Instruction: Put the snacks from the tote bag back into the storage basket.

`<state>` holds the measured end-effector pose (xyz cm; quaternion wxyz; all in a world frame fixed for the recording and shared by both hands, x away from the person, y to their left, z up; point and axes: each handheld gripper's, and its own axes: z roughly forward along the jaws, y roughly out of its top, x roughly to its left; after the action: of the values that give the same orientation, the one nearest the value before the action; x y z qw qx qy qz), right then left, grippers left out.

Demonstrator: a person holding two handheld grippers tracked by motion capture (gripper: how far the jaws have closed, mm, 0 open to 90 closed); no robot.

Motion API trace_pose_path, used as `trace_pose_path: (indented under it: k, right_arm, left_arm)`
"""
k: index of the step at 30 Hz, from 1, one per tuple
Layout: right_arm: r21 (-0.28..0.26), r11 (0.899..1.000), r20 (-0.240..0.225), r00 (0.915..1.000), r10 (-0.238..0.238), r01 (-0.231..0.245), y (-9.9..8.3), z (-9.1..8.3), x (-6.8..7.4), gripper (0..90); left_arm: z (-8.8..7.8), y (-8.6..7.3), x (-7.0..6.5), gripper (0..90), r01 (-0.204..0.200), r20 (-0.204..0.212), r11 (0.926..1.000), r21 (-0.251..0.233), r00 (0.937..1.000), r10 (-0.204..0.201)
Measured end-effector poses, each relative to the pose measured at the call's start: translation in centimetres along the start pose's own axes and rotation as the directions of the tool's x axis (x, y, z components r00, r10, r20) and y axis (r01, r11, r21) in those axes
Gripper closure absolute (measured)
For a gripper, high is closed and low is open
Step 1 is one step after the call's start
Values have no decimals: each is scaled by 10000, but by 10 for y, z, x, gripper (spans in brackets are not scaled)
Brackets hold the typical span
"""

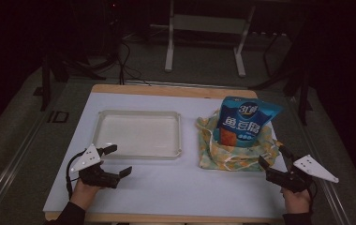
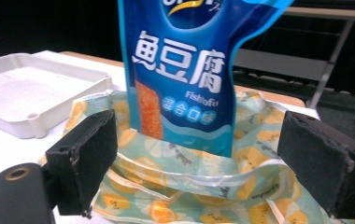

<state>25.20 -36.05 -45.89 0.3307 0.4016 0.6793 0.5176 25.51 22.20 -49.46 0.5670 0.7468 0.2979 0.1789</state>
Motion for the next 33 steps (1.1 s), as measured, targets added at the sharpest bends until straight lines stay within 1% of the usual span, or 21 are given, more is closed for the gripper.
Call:
trace_pose_path:
  k: [1, 2, 3, 4, 5, 6, 8, 10, 14, 16, 17, 19, 21, 22, 23, 24, 26, 28, 29, 32, 33]
  right_arm:
    - [-17, 10000, -47, 10000, 59, -59, 2, 0, 1, 124]
    - [-80, 9999, -174, 9998, 123, -124, 4, 0, 0, 125]
    - [-80, 9999, -174, 9998, 123, -124, 4, 0, 0, 125]
    - [-31, 9999, -221, 9997, 116, -116, 6, 0, 0, 127]
    - [-31, 9999, -221, 9997, 116, -116, 6, 0, 0, 127]
    - [-62, 9999, -255, 9996, 104, -106, 9, 0, -1, 127]
    - [-51, 9999, -339, 9993, 135, -136, 10, 0, -1, 127]
    - [-91, 9999, -360, 9993, 83, -86, 12, 1, -2, 132]
    - [-258, 9997, -399, 9992, 45, -56, 17, 1, -3, 131]
    - [-268, 9996, -351, 9994, 34, -43, 19, 1, -4, 131]
    - [-273, 9996, -372, 9993, 22, -32, 20, 2, -5, 130]
    - [-237, 9997, -229, 9997, 29, -34, 22, 2, -7, 129]
    - [-237, 9996, -331, 9994, 139, -147, 24, 3, -10, 126]
    - [-245, 9996, -242, 9996, 121, -127, 25, 3, -11, 121]
    - [-252, 9996, -160, 9998, 112, -116, 26, 3, -12, 121]
    - [-187, 9997, -247, 9996, 165, -169, 27, 3, -13, 122]
    - [-176, 9998, -193, 9998, 79, -82, 30, 4, -15, 123]
    - [-85, 10000, -280, 9996, 33, -36, 34, 6, -17, 124]
    - [-83, 10000, -238, 9997, 12, -14, 36, 7, -17, 124]
    - [-102, 9999, -364, 9993, 70, -73, 42, 9, -20, 124]
    - [-102, 9999, -364, 9993, 70, -73, 42, 9, -20, 124]
  left_arm:
    - [1, 2, -1, 27, -70, -47, 10000, -53, 10000, 69]
    - [3, 7, -1, 28, -59, 103, 9998, -173, 9999, 61]
    - [3, 7, -1, 28, -59, 103, 9998, -173, 9999, 61]
    - [4, 10, -1, 28, 72, 224, 9995, -304, 9997, -65]
    - [4, 10, -1, 28, 72, 224, 9995, -304, 9997, -65]
    - [6, 12, 0, 28, 221, 372, 9991, -365, 9991, -207]
    - [6, 12, 0, 28, 221, 372, 9991, -365, 9991, -207]
    - [11, 19, 0, 28, 96, 467, 9994, -332, 9989, -81]
    - [20, 29, 1, 28, 69, 678, 9989, -455, 9977, -38]
    - [25, 33, 1, 28, 150, 847, 9985, -527, 9964, -105]
    - [28, 36, 1, 28, 114, 894, 9985, -535, 9960, -66]
    - [34, 40, 1, 28, -37, 932, 9991, -433, 9956, 78]
    - [39, 45, 0, 28, -136, 1079, 9994, -321, 9940, 170]
    - [42, 48, -1, 28, -167, 1118, 9994, -316, 9935, 201]
    - [44, 50, 0, 28, -153, 1206, 9996, -241, 9925, 181]
    - [46, 52, 0, 28, -133, 1247, 9995, -294, 9920, 169]
    - [51, 57, 0, 28, -85, 1356, 9996, -260, 9907, 119]
    - [57, 61, 1, 28, -35, 1468, 9996, -288, 9891, 77]
    - [61, 63, 1, 28, -13, 1531, 9997, -254, 9882, 51]
    - [70, 70, -1, 28, -161, 1664, 9996, -216, 9859, 195]
    - [70, 70, -1, 28, -161, 1664, 9996, -216, 9859, 195]
